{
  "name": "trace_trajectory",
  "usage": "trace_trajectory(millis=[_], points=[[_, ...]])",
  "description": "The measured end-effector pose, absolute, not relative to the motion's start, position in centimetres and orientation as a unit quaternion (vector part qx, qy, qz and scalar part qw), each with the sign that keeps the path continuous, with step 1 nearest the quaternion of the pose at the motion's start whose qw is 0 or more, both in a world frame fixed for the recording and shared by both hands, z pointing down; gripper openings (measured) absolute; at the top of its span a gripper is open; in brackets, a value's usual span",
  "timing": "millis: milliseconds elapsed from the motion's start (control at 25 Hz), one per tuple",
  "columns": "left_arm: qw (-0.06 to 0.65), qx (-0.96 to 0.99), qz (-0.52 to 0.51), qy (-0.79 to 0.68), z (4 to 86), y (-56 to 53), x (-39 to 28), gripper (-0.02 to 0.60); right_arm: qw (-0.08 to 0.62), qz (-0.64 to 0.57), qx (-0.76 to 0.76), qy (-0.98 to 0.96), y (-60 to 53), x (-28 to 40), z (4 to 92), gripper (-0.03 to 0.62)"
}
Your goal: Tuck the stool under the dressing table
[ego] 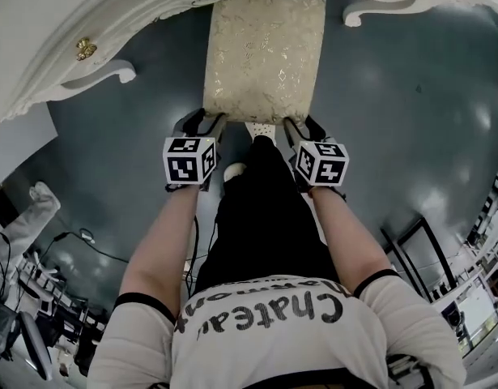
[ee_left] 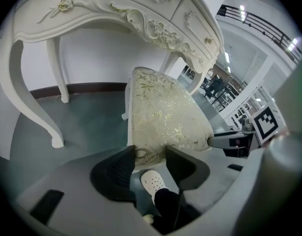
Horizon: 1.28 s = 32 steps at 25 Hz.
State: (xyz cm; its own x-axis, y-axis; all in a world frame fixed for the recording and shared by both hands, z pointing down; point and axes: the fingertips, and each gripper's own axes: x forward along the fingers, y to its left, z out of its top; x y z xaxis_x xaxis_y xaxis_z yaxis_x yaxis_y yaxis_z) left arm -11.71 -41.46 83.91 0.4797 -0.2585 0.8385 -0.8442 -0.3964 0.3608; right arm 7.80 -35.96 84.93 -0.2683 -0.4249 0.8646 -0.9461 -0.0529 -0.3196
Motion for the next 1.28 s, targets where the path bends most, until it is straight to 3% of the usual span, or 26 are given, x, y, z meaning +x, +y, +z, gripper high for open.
trace_trajectory(millis=[1280], points=[[0.280,0.772,0.245,-0.515,80.7,-64.2,-3.5,0.215,0.189,0.309,0.615,-0.700,-61.2,16.6,81.7,0.219]])
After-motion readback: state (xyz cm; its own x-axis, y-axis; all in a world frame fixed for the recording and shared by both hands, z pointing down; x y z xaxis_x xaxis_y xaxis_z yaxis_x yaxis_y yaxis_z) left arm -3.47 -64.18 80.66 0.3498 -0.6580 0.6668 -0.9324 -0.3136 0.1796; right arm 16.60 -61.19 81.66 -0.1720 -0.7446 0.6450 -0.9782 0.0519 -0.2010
